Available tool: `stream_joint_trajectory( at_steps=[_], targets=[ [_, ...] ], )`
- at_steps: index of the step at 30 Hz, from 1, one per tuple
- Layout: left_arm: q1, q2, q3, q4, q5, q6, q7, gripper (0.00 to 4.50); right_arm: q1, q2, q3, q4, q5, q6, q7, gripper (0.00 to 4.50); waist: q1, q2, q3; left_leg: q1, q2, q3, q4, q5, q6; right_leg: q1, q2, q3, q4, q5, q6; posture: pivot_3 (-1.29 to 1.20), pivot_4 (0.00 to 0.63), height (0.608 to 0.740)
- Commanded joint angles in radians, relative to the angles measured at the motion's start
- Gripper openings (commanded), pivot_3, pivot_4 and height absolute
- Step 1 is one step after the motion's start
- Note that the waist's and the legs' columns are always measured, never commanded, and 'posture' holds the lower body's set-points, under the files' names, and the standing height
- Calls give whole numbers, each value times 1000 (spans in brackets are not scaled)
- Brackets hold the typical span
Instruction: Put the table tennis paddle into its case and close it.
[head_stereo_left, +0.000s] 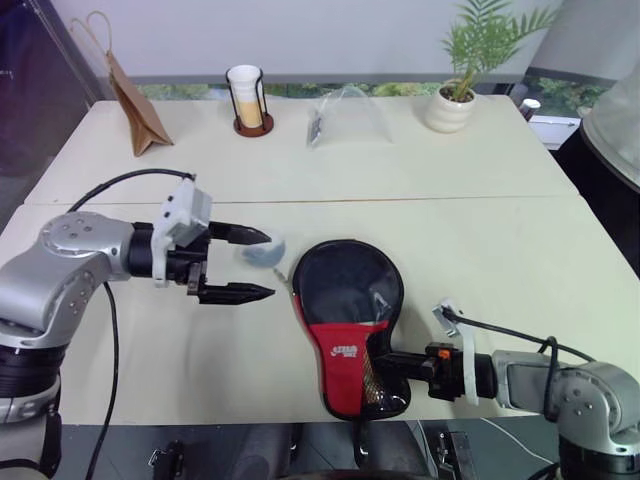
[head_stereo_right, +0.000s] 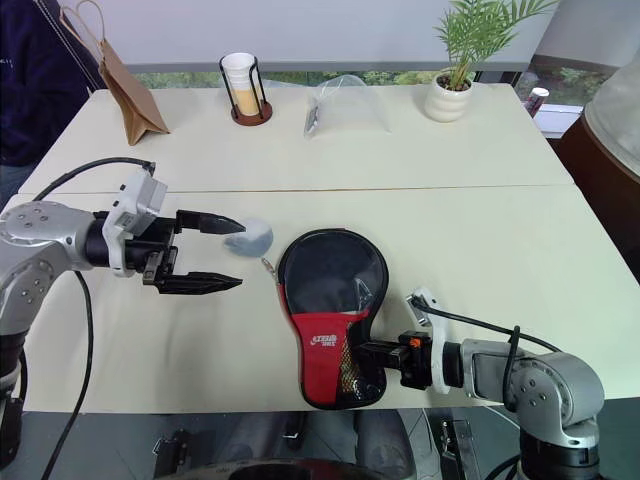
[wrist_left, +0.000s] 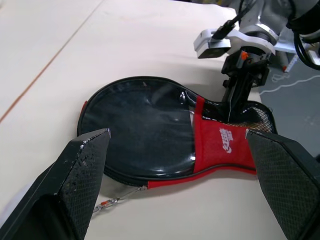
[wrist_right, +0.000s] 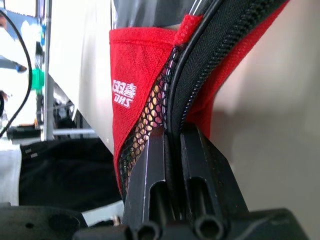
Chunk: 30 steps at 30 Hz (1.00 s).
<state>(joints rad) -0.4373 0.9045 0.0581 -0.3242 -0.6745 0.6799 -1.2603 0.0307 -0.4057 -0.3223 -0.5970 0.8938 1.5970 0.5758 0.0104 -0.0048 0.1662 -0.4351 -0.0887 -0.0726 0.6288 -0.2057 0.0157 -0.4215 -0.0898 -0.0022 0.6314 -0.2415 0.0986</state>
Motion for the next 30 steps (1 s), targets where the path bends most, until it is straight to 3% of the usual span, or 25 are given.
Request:
stream_joint_trajectory(
  at_steps=[1,4,11,13,17,19,23,30],
  targets=[
    [-21,9,-7,8,15,-30,-12,4489,5,26,-25,-25,27,17,-78,79,0,0,0,0,0,0,0,0,0,0,0,0,0,0,0,0,150,734],
    [-29,4,-12,16,20,-36,-14,4489,-5,20,-49,-26,51,17,-102,983,0,0,0,0,0,0,0,0,0,0,0,0,0,0,0,0,150,734],
    [-27,-3,-16,57,46,-72,-15,4489,-79,-139,-131,21,70,-28,-50,4422,2,0,0,0,0,1,1,0,0,1,0,0,-1,0,0,0,150,734],
    [-25,-1,-14,68,52,-81,-14,4489,-81,-225,-115,27,60,-65,-13,4422,3,0,0,0,0,1,1,0,0,1,0,0,-2,0,0,0,150,734],
    [-29,7,-17,117,106,-141,-15,4489,-95,-533,-1,72,-67,-281,151,4422,1,1,1,0,0,3,1,0,1,1,-1,0,-2,0,0,0,150,734],
    [-35,3,-19,140,130,-170,-8,4489,-174,-590,54,103,-117,-412,211,4422,-6,0,1,0,0,3,1,0,1,1,-1,0,-2,0,0,0,150,734],
    [-46,3,-29,203,194,-233,5,4489,-420,-532,278,141,-263,-650,246,4422,-25,0,1,0,2,4,1,0,1,1,0,0,-2,0,0,0,150,734],
    [-39,16,-32,270,270,-307,3,4489,-562,-319,594,263,-481,-916,282,4422,-20,-1,1,-3,1,4,0,0,1,-4,-2,0,-2,2,4,0,150,734]
  ],
)
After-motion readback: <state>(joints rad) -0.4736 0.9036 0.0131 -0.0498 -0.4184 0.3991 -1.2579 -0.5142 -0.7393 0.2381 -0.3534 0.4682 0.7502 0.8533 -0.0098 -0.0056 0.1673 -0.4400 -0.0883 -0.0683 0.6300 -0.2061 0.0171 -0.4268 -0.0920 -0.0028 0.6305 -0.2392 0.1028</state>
